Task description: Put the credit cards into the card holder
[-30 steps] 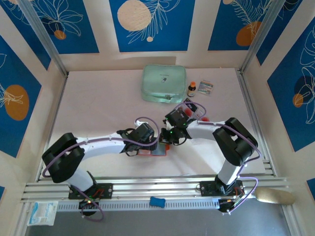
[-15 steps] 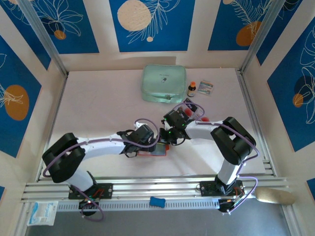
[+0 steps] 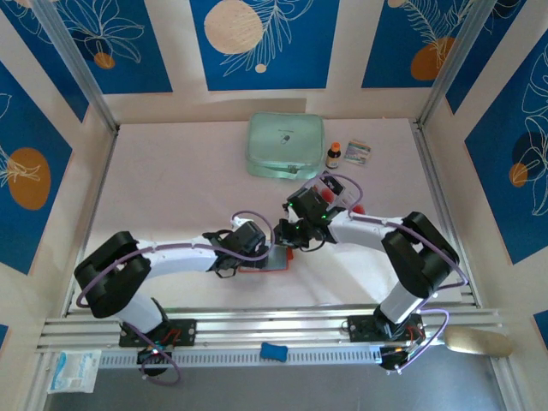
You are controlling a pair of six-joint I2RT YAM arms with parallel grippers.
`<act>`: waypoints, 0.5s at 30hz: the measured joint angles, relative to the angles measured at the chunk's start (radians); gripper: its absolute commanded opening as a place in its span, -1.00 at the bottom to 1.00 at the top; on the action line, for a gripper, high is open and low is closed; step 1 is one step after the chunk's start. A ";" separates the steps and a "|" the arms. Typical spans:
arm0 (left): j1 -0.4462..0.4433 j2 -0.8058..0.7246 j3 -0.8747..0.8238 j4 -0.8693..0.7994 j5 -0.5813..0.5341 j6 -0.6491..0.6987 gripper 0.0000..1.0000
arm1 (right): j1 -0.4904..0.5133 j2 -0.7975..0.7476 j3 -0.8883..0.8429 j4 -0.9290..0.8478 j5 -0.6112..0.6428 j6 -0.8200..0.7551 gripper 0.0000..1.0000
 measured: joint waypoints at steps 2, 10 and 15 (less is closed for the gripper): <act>0.000 0.000 -0.003 0.004 0.000 -0.001 1.00 | 0.000 -0.003 -0.006 0.002 0.005 0.006 -0.43; 0.000 -0.003 -0.008 0.010 -0.001 -0.007 1.00 | 0.000 0.030 -0.022 0.008 0.008 0.022 -0.39; 0.000 -0.011 -0.018 0.022 -0.003 -0.009 1.00 | 0.000 0.061 -0.022 0.021 0.004 0.028 -0.39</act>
